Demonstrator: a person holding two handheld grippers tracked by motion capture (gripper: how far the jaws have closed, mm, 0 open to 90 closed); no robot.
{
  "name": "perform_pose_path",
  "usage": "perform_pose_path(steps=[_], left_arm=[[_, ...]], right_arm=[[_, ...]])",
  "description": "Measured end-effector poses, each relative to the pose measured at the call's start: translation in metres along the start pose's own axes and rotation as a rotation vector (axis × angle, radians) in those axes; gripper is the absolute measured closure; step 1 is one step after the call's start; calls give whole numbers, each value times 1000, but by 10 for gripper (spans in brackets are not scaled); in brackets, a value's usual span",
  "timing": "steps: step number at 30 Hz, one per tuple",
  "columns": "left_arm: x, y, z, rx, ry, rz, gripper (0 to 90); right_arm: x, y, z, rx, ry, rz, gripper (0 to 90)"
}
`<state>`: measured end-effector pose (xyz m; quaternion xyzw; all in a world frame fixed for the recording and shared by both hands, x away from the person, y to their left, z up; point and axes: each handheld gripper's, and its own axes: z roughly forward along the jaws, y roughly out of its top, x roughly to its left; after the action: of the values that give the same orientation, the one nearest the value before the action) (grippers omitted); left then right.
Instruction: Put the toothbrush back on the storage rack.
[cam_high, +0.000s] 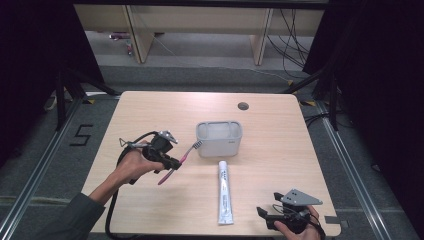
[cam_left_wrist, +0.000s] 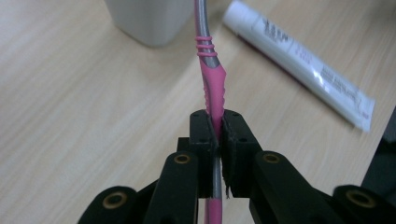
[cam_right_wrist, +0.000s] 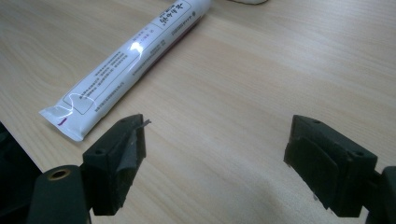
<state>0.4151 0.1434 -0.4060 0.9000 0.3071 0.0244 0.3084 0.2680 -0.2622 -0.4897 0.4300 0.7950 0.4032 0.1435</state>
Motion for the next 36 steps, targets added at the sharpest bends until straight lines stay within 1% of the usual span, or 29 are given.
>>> perform_pose_path(steps=[2,4,6,7,8,9,10,11,12,13,14,16,17,18,19,21,22,23,24,25,26,27,28,29,30,31,34,35,36], left_arm=[[2,0,-3,-61,4,-28,832],[3,0,-5,-106,-16,-50,832],[4,1,-6,-164,-10,-66,832],[3,2,-7,-198,-14,-74,832],[3,3,-8,-240,-11,-84,832],[3,3,-9,-261,-19,-91,832],[3,3,-9,-261,-19,-91,832],[2,5,-9,-303,-8,-85,832],[3,5,-9,-318,-21,-91,832],[2,6,-9,-338,-14,-97,832],[3,6,-8,-356,-14,-95,832],[4,7,-8,-403,1,-109,832],[4,8,-9,-416,-2,-125,832],[5,10,-9,-438,8,-121,832],[5,11,-9,-457,22,-123,832],[6,13,-10,-488,20,-134,832],[6,15,-11,-504,22,-138,832],[7,16,-11,-521,34,-135,832],[7,18,-11,-539,47,-135,832],[8,19,-11,-544,65,-133,832],[9,21,-10,-569,79,-134,832],[9,22,-11,-573,83,-137,832],[10,24,-10,-584,89,-140,832],[10,25,-10,-598,104,-142,832],[10,26,-10,-609,117,-134,832],[10,28,-9,-624,120,-135,832],[9,33,-7,-651,127,-131,832],[9,34,-6,-661,135,-130,831],[9,34,-6,-661,135,-130,832]], right_arm=[[-1,0,1,-4,-2,0,203],[-1,0,1,-9,-7,-6,203],[0,0,1,0,2,9,203],[0,0,1,-1,-2,3,203],[0,0,1,0,-1,9,203],[-1,0,1,-13,-12,-9,203],[-1,0,1,-13,-12,-9,203],[-2,0,1,-25,-17,-26,203],[-1,0,1,-18,-9,-1,203],[-1,0,0,-7,-5,5,203],[-1,0,0,-10,-5,3,203],[0,0,0,-8,-4,5,203],[-3,1,1,-24,-11,-40,203],[0,0,0,-8,-4,7,203],[0,0,0,-4,-8,17,203],[1,0,-1,-1,-6,21,203],[0,0,0,-6,-7,8,203],[-1,0,0,-11,-9,-8,203],[-1,0,0,-17,-12,-10,203],[-1,0,0,-17,-10,-11,203],[-2,0,0,-15,-10,-14,203],[-1,0,0,-15,-10,-4,203],[-3,1,1,-27,-14,-42,203],[-4,1,1,-22,-16,-47,203],[-3,1,1,-20,-14,-40,203],[-1,0,0,-11,-7,-8,203],[-3,1,1,-25,-12,-49,204],[-2,1,0,-16,-9,-30,203],[-2,1,0,-16,-9,-30,203]])
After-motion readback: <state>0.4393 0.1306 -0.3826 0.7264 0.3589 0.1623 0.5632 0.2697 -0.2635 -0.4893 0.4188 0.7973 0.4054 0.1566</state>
